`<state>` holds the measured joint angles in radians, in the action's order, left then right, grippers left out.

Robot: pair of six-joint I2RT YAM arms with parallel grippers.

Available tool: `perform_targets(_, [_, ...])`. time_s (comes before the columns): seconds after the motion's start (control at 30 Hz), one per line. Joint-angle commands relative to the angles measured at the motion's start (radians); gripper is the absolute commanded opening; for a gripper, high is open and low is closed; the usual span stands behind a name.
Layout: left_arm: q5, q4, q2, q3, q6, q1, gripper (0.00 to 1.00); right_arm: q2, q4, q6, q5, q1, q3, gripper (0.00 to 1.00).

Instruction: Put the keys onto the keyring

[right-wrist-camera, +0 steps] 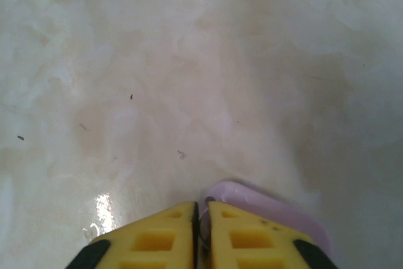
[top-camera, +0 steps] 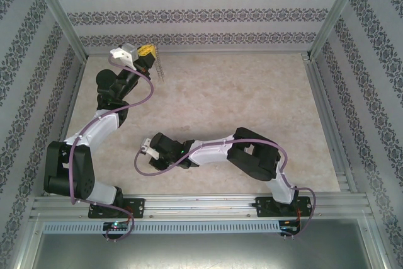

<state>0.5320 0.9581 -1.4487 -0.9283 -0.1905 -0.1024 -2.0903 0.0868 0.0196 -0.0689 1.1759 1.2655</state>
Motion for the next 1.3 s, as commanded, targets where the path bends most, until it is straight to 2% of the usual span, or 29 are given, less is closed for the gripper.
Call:
perform_targets(0.0, [0.023, 0.057, -0.005, -0.041, -0.019, 0.015, 0.00, -0.008, -0.012, -0.001, 0.006, 0.000, -0.007, 0.05])
perform_targets(0.07, [0.022, 0.056, -0.004, -0.040, -0.019, 0.015, 0.00, 0.011, -0.008, 0.003, 0.006, -0.007, -0.020, 0.00])
perform_targets(0.53, [0.038, 0.051, 0.007, -0.034, -0.032, 0.014, 0.00, 0.282, 0.217, 0.181, -0.137, -0.202, -0.306, 0.00])
perform_targets(0.7, [0.043, 0.047, 0.011, -0.028, -0.034, 0.007, 0.00, 0.341, 0.330, 0.255, -0.182, -0.274, -0.414, 0.00])
perform_targets(0.8, [0.042, 0.049, 0.010, -0.023, -0.033, 0.002, 0.00, 0.338, 0.313, 0.252, -0.206, -0.276, -0.408, 0.00])
perform_targets(1.0, [0.038, 0.041, 0.013, -0.020, -0.029, -0.003, 0.00, 0.287, 0.278, 0.232, -0.218, -0.225, -0.361, 0.27])
perform_targets(1.07, [0.036, 0.037, 0.016, -0.020, -0.025, -0.003, 0.00, 0.266, 0.255, 0.226, -0.211, -0.205, -0.339, 0.30])
perform_targets(1.27, [0.038, 0.030, 0.016, -0.021, -0.021, -0.004, 0.00, 0.203, 0.168, 0.207, -0.157, -0.157, -0.270, 0.30])
